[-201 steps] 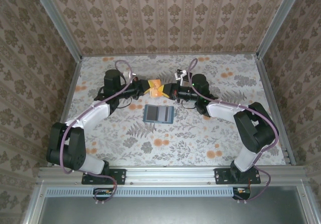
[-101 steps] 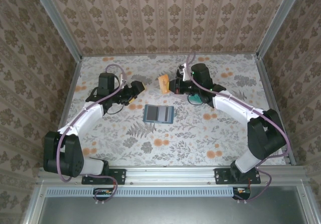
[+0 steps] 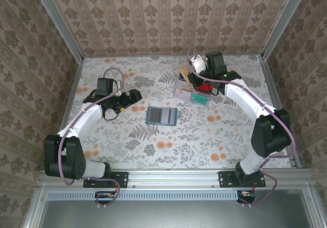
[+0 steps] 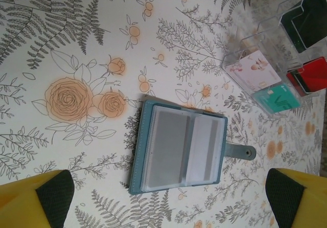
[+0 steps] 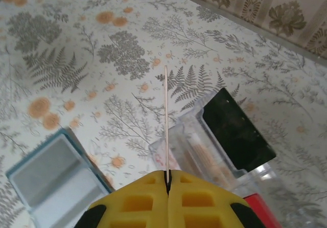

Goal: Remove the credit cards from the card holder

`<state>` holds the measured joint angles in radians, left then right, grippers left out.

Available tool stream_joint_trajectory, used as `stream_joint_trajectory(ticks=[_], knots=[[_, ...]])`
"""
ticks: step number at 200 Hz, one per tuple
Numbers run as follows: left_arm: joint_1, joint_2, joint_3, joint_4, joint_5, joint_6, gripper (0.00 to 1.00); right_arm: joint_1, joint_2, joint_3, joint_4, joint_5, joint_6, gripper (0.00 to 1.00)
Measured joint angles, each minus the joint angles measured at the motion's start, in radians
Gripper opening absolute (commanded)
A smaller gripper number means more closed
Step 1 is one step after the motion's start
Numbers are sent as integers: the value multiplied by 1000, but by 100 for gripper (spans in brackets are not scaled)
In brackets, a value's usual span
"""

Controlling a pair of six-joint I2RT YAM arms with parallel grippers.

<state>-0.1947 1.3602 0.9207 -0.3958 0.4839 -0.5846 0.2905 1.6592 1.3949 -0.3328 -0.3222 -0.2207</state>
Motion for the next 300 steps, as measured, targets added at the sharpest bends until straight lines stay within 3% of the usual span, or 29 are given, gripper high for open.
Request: stream_joint_trajectory(ticks=[55,109,300], knots=[[2,6,21,-12,-10,1,100,-55,185,227,-164,-118,-241,0],[2,50,34,-17,-14,1,100,-55,294,327,-307,-210,-375,0],[-23,109,58,-24,-20,-6,100,-55,450,425,-460,-92,-495,0]])
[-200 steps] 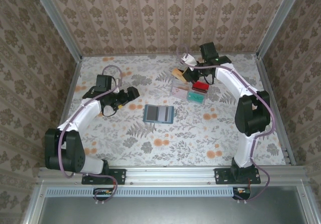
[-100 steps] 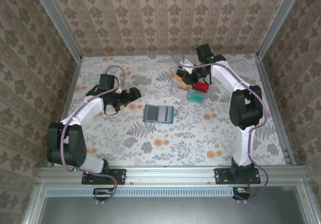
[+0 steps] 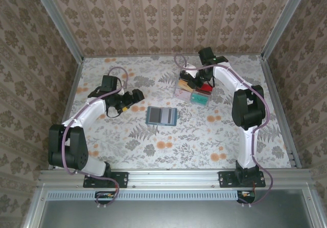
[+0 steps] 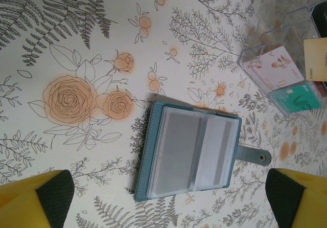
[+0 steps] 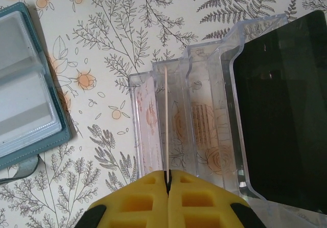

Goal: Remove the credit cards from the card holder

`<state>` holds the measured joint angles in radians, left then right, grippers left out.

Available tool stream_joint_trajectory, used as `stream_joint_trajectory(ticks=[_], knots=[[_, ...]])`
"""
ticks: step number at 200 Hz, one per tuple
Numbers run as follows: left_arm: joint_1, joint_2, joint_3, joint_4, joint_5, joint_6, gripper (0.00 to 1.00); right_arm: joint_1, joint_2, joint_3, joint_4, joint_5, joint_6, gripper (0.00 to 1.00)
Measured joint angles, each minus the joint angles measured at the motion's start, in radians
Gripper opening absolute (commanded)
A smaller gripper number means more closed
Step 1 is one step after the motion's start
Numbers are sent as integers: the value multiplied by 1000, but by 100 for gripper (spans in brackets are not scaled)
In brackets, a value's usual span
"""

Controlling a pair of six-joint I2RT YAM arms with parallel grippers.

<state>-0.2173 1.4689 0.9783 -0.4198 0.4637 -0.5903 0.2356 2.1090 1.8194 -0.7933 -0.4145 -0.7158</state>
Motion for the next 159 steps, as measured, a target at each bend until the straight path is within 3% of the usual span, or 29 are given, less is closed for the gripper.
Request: stream_joint_trajectory(ticks=[87,112,159], knots=[[0,13,0,0,8,0,100,0,59,36,0,8,0,0],[0,17,0,0,11,0,100,0,68,39,-1,8,-8,9],[0,24,0,0,29,0,100,6,69,39,0,22,-15,13]])
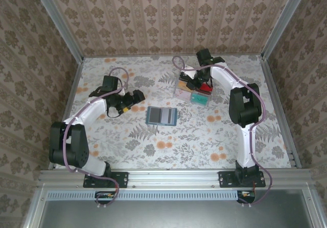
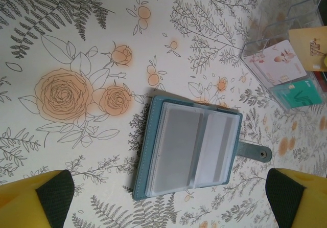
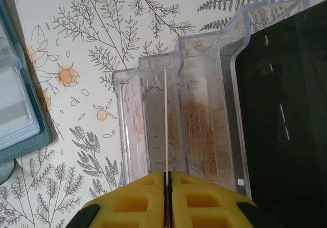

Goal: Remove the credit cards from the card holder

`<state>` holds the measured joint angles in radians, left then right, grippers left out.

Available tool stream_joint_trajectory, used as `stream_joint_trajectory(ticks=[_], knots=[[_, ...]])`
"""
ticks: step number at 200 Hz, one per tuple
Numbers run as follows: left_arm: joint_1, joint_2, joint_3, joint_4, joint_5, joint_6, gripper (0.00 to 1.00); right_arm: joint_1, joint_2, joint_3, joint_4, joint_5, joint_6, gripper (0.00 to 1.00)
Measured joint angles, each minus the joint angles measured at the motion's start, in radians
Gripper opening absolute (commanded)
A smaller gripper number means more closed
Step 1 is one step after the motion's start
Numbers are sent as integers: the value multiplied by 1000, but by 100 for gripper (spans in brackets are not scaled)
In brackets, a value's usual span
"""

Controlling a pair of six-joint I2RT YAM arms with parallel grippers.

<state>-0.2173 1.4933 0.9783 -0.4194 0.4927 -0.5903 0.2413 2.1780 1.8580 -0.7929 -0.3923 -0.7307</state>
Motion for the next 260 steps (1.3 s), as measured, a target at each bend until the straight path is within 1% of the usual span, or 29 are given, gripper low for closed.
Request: stream_joint_trajectory(ticks=[15,28,51,99,121,125,137,143,156,175,207,227,239,260], knots=[[0,0,0,0,6,0,100,0,3,0,0,1,0,13],[0,0,0,0,9,0,100,0,4,0,0,1,3,19],[0,3,0,6,24,0,100,0,4,2,1,0,8,23],[0,10,0,19,42,0,100,0,4,2,28,-3,47,23],[0,10,0,21,46,0,100,0,3,2,37,-3,72,25],[1,10,0,22,47,0,100,0,2,2,40,-3,76,26],[2,10,0,22,46,0,100,0,-10,-11,65,-4,102,37],[2,10,-1,22,45,0,100,0,-24,-28,86,-3,121,43],[2,10,-2,22,45,0,100,0,-72,-79,129,-2,163,51],[2,9,-3,21,40,1,100,0,-167,-161,206,2,237,59],[2,1,-13,21,30,1,100,8,-327,-267,312,4,377,61],[2,-7,-25,21,23,2,100,33,-413,-341,362,20,481,62],[2,-14,-33,21,15,5,100,66,-460,-397,394,46,549,65],[5,-25,-49,22,2,8,100,148,-529,-502,443,106,679,65]])
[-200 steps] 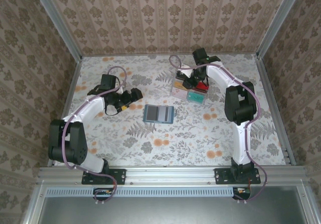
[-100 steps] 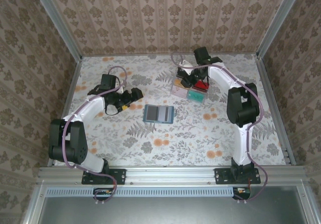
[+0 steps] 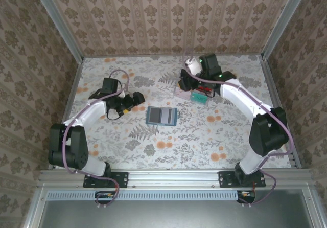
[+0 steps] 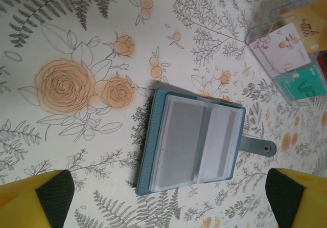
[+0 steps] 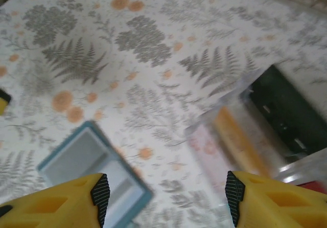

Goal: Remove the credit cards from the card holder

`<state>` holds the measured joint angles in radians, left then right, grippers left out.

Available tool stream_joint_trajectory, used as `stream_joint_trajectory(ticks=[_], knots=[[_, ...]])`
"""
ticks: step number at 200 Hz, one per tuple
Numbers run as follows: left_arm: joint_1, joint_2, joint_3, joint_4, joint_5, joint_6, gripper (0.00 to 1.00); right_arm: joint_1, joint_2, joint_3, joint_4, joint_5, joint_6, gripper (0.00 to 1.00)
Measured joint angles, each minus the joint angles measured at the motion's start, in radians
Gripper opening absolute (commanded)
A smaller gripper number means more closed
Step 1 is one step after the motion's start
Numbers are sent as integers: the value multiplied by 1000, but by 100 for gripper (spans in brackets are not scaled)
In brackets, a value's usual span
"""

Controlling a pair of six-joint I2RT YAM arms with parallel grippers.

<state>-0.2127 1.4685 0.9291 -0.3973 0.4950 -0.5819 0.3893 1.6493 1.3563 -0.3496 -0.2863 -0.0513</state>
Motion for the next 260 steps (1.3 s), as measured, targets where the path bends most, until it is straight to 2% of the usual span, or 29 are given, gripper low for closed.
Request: stream_joint_trajectory(ticks=[61,89,115,146,172,197,220,260], knots=[[51,-47,-68,-1,-48,0,100,228,-43,-154,56,132,485,62],[65,-82,-85,-5,-66,2,100,320,12,-159,57,203,686,61],[65,-90,-85,-8,-62,16,98,378,95,-159,55,218,809,57],[60,-90,-85,-8,-33,32,94,394,184,-159,54,229,919,55],[27,-90,-85,-7,-16,38,91,387,192,-163,55,252,972,55],[-23,-81,-85,-2,-1,37,88,370,192,-172,55,257,991,54],[-64,-43,-80,10,9,37,78,348,192,-185,54,257,995,54],[-110,42,-48,35,24,29,72,328,193,-186,54,256,994,52]])
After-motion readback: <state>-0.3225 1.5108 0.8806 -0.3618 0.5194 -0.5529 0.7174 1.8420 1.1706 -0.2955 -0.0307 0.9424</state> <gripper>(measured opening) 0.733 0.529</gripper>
